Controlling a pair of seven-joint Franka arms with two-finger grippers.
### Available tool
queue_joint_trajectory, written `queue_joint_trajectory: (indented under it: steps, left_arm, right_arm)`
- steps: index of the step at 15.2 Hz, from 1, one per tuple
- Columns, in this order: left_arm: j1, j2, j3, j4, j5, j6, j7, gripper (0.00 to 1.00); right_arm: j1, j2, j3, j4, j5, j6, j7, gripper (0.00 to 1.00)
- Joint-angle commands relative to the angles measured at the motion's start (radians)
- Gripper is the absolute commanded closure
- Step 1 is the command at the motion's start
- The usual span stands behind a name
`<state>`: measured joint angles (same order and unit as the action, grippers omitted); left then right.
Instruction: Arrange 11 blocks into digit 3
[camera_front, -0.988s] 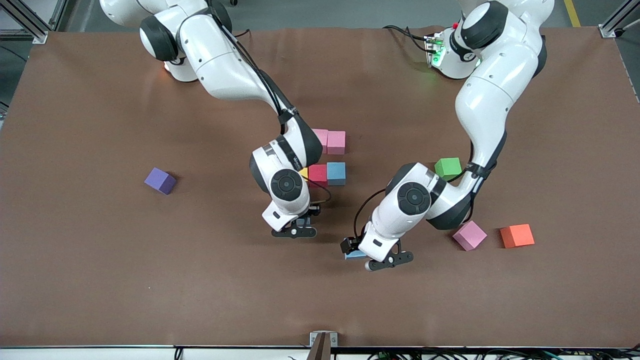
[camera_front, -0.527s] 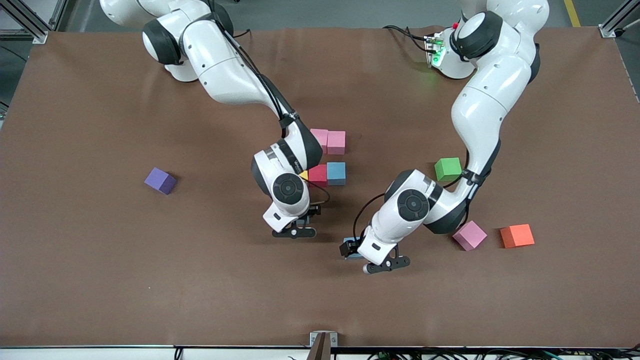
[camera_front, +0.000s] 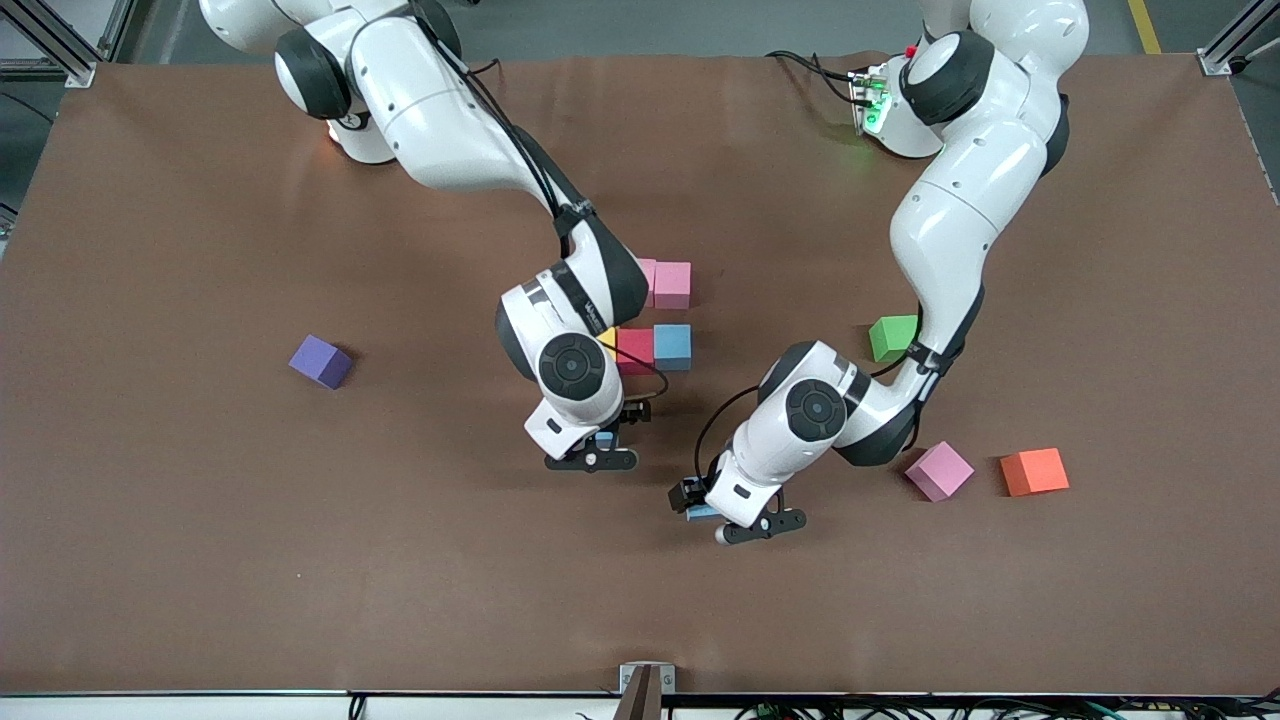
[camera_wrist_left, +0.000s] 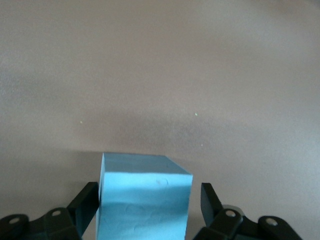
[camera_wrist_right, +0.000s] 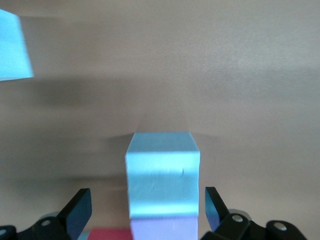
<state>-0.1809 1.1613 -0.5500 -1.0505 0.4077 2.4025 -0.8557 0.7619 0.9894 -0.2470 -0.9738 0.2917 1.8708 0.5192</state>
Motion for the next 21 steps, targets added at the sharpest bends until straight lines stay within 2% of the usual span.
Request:
queue_joint_trajectory:
  steps: [1,3,5,7,9,10,12,14,17,21]
  left_arm:
    - [-0.012,0.018,0.019,0.029,-0.02,0.017,0.032,0.17]
    - [-0.008,0.017,0.019,0.026,-0.021,0.015,0.038,0.48]
    - [0.0,0.008,0.019,0.02,-0.042,0.009,0.032,0.71]
    - [0.0,-0.02,0.019,0.018,-0.102,-0.011,0.023,0.83]
    - [0.004,-0.051,0.019,0.018,-0.15,-0.06,-0.009,0.86]
    - [0.011,-0.055,0.019,0.018,-0.162,-0.063,-0.069,0.86]
    - [0.005,-0.077,0.022,0.014,-0.147,-0.063,-0.199,0.89]
    - [-0.002,-0.104,0.051,-0.02,-0.13,-0.065,-0.299,0.9]
    - [-0.011,-0.152,0.053,-0.08,-0.058,-0.065,-0.493,0.9]
    - [-0.064,-0.155,0.058,-0.094,0.074,-0.068,-0.874,0.9]
  right_arm:
    - [-0.009,-0.119,0.005,-0.036,0.012,-0.077,-0.004,0.0]
    - [-0.032,-0.187,0.0,-0.037,0.012,-0.196,-0.002,0.0]
    - [-0.076,-0.273,0.0,-0.045,0.001,-0.312,-0.004,0.0]
    - [-0.125,-0.423,0.0,-0.156,0.001,-0.361,-0.008,0.0]
    - [-0.144,-0.593,-0.002,-0.322,-0.014,-0.357,-0.03,0.0]
    - [-0.157,-0.676,-0.002,-0.398,-0.057,-0.355,-0.053,0.0]
    - [-0.19,-0.805,-0.002,-0.517,-0.118,-0.355,-0.1,0.0]
    - [-0.249,-0.914,-0.002,-0.613,-0.124,-0.354,-0.155,0.0]
    - [-0.334,-1.004,-0.002,-0.678,-0.183,-0.36,-0.257,0.0]
    - [-0.455,-1.041,-0.002,-0.68,-0.201,-0.371,-0.346,0.0]
